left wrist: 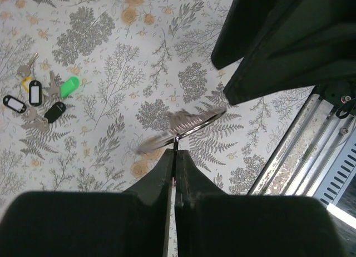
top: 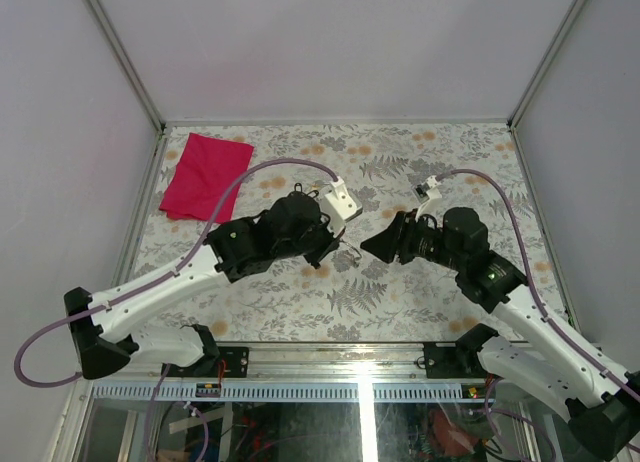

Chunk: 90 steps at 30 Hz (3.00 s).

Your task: Put the keys on the keyring

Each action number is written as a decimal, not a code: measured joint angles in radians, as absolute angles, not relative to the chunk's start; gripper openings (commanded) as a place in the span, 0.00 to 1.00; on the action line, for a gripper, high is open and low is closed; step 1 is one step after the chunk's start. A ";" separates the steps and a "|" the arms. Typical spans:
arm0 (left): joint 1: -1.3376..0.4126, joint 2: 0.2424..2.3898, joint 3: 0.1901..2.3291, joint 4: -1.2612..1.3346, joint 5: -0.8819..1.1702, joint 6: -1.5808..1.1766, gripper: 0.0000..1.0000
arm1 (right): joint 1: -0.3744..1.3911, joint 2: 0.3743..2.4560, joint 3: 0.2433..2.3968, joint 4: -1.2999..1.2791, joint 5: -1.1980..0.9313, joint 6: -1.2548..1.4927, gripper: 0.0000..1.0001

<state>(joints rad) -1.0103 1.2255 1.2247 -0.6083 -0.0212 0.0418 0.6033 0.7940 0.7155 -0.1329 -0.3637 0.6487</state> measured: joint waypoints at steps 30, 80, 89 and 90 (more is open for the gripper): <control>-1.015 1.258 1.248 -0.576 0.046 0.172 0.00 | 0.603 0.914 0.640 0.197 -0.476 1.010 0.46; -1.020 1.227 1.241 -0.558 0.028 0.169 0.19 | 0.603 0.960 0.617 0.332 -0.546 1.123 0.00; -1.020 1.150 1.195 -0.504 0.018 0.139 0.33 | 0.603 0.928 0.617 0.333 -0.540 1.128 0.00; -1.020 1.135 1.186 -0.495 0.017 0.134 0.34 | 0.603 0.922 0.617 0.332 -0.540 1.129 0.00</control>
<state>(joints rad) -1.0203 1.1355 1.1858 -0.4950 0.0166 0.1337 0.6033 0.9222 0.6170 0.3325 -0.5400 1.1290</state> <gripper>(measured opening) 0.323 0.031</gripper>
